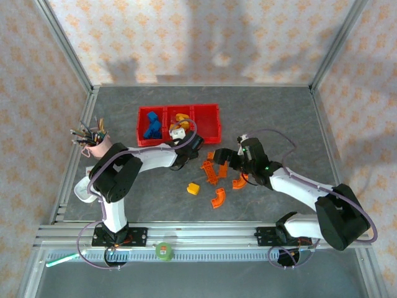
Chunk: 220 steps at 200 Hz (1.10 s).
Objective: Sort the legos into containers by color
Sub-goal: Pick up the lego from the center of the table.
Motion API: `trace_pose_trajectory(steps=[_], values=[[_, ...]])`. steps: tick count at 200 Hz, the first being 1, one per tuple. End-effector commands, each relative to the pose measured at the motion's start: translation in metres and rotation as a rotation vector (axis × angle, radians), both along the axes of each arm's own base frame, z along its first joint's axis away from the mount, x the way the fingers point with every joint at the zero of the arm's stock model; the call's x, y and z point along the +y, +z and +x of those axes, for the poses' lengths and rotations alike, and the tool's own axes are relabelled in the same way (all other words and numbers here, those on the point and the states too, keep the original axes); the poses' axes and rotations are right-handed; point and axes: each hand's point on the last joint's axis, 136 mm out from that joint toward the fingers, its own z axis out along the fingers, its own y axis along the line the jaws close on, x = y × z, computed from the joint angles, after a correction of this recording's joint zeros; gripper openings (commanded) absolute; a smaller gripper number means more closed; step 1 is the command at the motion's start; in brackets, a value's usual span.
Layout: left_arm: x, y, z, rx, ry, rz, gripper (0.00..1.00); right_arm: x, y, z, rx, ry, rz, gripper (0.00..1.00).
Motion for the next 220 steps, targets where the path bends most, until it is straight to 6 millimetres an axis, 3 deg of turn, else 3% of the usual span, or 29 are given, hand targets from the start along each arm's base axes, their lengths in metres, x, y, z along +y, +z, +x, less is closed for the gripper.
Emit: trace_pose_trajectory(steps=[1, 24, 27, 36, 118, 124, 176, 220], values=[[0.002, 0.005, 0.015, -0.043, 0.031, 0.016, 0.72, -0.002, 0.003, 0.008, -0.029, -0.009, -0.011, 1.0], [0.001, 0.003, 0.02, -0.037, 0.027, 0.01, 0.66, -0.001, 0.002, 0.008, -0.025, -0.005, -0.012, 1.0], [0.003, -0.007, 0.018, -0.016, 0.025, 0.027, 0.65, 0.0, 0.002, 0.008, -0.024, -0.005, -0.012, 1.0], [0.003, -0.01, 0.018, -0.012, 0.026, 0.032, 0.62, 0.0, 0.001, 0.008, -0.022, -0.004, -0.013, 1.0], [0.004, -0.013, 0.009, 0.005, -0.009, 0.048, 0.45, 0.004, 0.006, 0.011, -0.019, 0.003, 0.001, 1.0], [0.002, 0.001, 0.009, -0.02, -0.011, 0.033, 0.45, 0.004, 0.007, 0.011, -0.02, 0.003, 0.003, 1.0], [-0.006, 0.019, -0.013, -0.035, -0.064, 0.009, 0.41, 0.005, 0.019, 0.011, -0.03, 0.003, 0.015, 1.0], [0.004, 0.053, -0.027, -0.082, -0.083, -0.01, 0.4, 0.008, 0.036, 0.011, -0.048, 0.01, 0.047, 1.0]])
